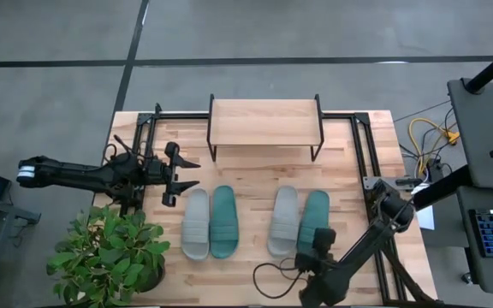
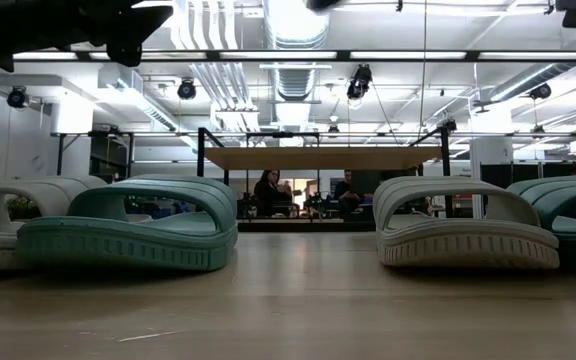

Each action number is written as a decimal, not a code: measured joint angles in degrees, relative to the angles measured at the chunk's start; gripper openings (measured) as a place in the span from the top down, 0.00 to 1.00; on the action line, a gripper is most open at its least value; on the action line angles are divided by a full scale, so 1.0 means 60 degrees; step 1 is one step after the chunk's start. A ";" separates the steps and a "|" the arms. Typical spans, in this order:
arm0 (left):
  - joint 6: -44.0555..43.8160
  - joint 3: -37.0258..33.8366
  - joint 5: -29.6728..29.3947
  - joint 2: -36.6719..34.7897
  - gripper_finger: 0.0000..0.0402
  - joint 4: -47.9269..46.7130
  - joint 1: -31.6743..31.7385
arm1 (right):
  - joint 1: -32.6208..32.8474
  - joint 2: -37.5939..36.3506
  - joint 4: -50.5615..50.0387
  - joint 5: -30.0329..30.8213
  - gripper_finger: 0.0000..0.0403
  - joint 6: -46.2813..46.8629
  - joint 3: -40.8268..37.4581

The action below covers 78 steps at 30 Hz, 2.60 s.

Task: Pick and place slides into the shelf
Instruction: Put the right green slide on the shelf

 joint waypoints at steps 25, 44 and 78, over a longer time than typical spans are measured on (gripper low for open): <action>0.0000 0.0000 0.0003 0.0011 0.48 0.0010 -0.0003 | -0.0026 0.0243 -0.0085 0.0577 0.73 -0.0551 -0.0282; 0.0000 0.0000 0.0001 0.0090 0.48 0.0018 0.0000 | -0.0119 0.0236 -0.0107 0.0808 0.75 -0.1023 -0.0583; -0.0004 0.0000 0.0000 0.0331 0.48 0.0009 -0.0004 | -0.0089 0.0243 -0.0770 0.1307 0.98 0.0373 -0.1105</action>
